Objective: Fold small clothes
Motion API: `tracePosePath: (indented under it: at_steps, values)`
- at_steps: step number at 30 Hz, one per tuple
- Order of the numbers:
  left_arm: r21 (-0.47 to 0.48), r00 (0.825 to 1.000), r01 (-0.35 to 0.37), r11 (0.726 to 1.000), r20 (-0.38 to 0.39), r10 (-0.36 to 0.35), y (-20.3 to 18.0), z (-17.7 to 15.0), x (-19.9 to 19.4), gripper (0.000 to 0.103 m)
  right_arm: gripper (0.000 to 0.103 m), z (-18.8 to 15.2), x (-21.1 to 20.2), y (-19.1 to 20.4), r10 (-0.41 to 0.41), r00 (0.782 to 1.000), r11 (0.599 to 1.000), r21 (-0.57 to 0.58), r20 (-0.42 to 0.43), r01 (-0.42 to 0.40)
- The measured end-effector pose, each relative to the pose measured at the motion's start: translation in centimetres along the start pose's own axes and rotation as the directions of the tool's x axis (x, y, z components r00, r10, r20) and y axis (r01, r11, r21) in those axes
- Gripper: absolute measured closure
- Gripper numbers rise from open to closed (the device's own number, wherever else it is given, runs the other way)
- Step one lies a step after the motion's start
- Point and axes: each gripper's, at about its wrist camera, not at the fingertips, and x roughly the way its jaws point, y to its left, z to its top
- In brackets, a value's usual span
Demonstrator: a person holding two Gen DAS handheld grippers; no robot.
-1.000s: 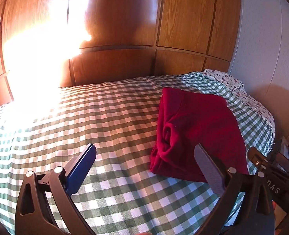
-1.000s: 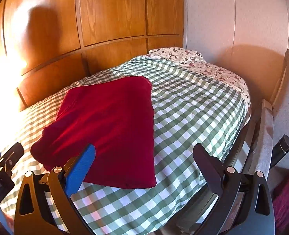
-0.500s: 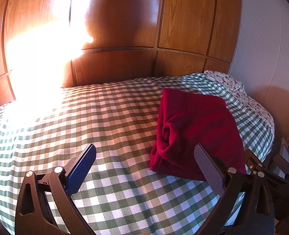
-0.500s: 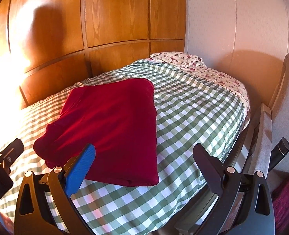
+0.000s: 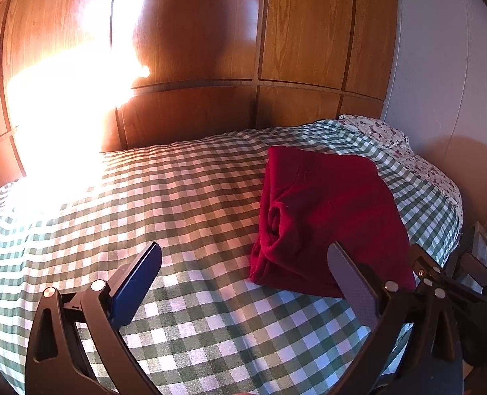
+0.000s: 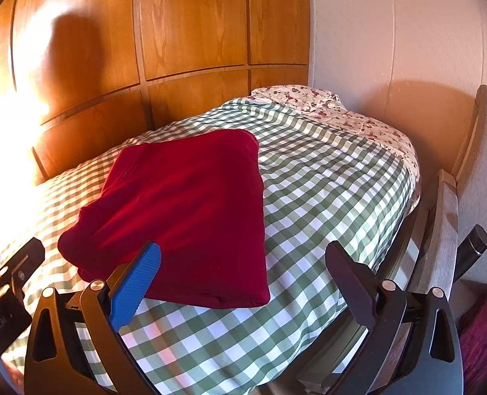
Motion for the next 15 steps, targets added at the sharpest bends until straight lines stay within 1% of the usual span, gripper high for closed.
tracePosePath:
  at_steps: [8, 15]
  values:
    - [-0.003, 1.0, 0.007, 1.0, 0.002, -0.007, -0.14, 0.07, -0.35, 0.003, 0.004, 0.36, -0.32, -0.45, -0.001, 1.0, 1.0, 0.017, 0.026, 0.0]
    - [-0.003, 1.0, -0.004, 1.0, 0.007, 0.004, -0.11, 0.04, -0.62, 0.003, 0.004, 0.34, -0.27, -0.43, 0.002, 1.0, 1.0, 0.016, 0.024, -0.003]
